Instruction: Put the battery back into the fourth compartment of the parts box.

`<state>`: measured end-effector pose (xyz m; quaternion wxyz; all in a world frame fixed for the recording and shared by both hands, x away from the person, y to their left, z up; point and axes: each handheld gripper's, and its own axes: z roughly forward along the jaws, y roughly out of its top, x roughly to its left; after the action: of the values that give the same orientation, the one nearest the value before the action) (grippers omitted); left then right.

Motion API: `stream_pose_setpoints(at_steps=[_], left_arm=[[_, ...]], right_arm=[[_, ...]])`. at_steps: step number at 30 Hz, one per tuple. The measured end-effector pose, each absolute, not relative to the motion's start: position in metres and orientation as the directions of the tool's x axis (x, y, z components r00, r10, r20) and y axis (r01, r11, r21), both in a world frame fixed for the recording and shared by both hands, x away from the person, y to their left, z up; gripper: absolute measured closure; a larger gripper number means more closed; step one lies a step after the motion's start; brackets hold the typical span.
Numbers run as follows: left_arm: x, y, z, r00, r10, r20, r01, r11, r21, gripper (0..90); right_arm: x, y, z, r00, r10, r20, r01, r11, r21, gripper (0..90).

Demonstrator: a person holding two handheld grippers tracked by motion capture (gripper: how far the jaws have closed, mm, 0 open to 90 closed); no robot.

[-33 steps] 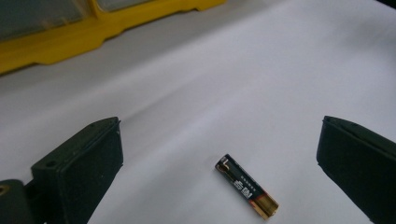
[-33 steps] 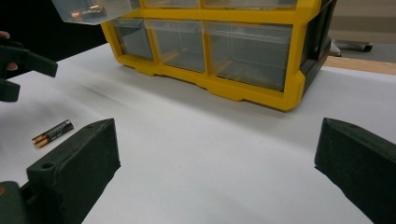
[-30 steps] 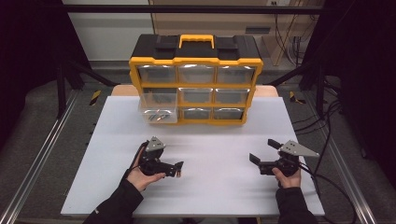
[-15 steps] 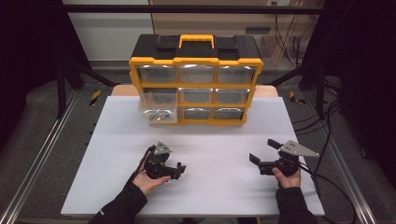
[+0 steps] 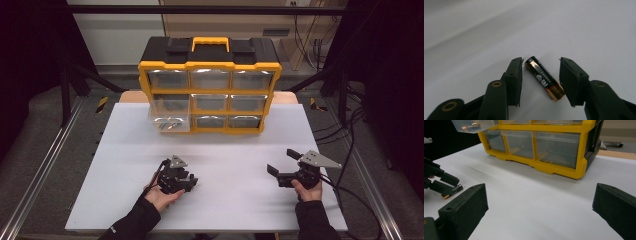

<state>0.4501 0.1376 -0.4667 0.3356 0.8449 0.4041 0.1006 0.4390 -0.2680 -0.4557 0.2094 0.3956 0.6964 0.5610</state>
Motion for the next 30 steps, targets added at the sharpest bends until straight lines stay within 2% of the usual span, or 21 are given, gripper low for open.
stream_pose_setpoints(at_steps=[8, 17, 25, 30], left_arm=[[0.449, 0.134, -0.468, 0.624, 0.777, -0.086, 0.631, -0.435, 0.642, 62.8], [0.446, 0.130, -0.469, 0.595, 0.801, -0.067, 0.646, -0.427, 0.633, 67.8], [0.445, 0.127, -0.469, 0.597, 0.802, -0.031, 0.638, -0.450, 0.625, 75.6], [0.445, 0.126, -0.468, 0.603, 0.798, -0.018, 0.633, -0.464, 0.620, 76.2]], right_arm=[[0.439, -0.268, -0.456, -0.599, 0.786, 0.152, 0.317, 0.058, 0.947, 0.3], [0.439, -0.268, -0.456, -0.598, 0.787, 0.153, 0.317, 0.057, 0.947, 0.3], [0.439, -0.268, -0.455, -0.598, 0.787, 0.155, 0.318, 0.056, 0.947, 0.3], [0.439, -0.268, -0.455, -0.597, 0.787, 0.155, 0.317, 0.054, 0.947, 0.3]])
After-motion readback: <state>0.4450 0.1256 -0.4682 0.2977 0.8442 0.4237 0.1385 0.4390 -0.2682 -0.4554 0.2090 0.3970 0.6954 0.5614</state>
